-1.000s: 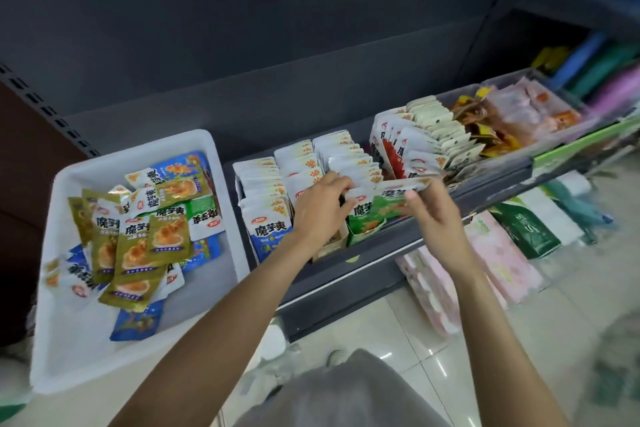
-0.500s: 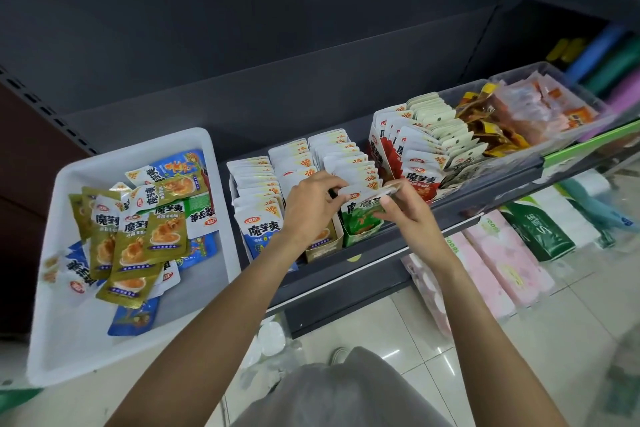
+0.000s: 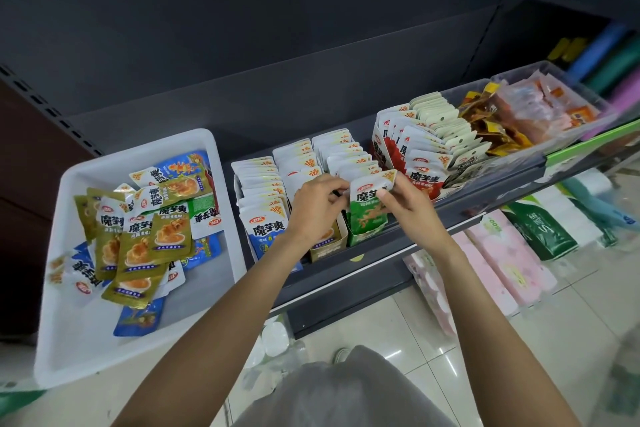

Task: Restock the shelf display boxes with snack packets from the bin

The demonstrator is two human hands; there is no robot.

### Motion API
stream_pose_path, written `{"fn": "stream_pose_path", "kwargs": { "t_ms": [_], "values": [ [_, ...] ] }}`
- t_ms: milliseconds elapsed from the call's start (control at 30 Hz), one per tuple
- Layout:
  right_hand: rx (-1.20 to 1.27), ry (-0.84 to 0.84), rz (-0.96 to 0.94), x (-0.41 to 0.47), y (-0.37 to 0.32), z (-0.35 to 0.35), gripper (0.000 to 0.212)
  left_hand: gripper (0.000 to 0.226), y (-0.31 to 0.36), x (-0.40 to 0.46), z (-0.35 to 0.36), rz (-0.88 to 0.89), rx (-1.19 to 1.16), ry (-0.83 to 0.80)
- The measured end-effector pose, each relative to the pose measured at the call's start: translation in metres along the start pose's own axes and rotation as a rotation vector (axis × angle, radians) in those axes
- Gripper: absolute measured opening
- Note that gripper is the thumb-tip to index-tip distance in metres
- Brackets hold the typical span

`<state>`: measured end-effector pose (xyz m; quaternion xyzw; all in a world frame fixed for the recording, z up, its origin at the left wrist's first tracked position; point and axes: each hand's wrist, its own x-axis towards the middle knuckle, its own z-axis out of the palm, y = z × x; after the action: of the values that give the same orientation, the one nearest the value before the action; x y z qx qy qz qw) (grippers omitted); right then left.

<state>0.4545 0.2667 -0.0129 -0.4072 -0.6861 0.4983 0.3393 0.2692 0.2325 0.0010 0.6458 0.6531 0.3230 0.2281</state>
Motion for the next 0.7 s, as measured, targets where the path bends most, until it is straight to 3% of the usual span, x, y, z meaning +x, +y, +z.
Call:
{"fn": "stream_pose_path", "kwargs": {
  "t_ms": [100,367,567,700],
  "values": [
    [-0.058,0.022,-0.001,0.002,0.002,0.008,0.028,0.022,-0.003,0.001,-0.002,-0.044,-0.057,0.013],
    [0.063,0.060,0.045,-0.004,0.017,0.013,0.025,0.019,-0.004,0.004,-0.004,-0.034,-0.075,0.038],
    [-0.548,0.299,0.090,-0.009,0.041,0.020,0.028,0.017,-0.002,0.003,-0.005,-0.027,-0.069,0.039],
    [-0.514,0.493,0.163,-0.006,0.026,0.029,0.034,0.018,0.002,0.000,-0.012,-0.063,-0.112,0.027]
  ]
}}
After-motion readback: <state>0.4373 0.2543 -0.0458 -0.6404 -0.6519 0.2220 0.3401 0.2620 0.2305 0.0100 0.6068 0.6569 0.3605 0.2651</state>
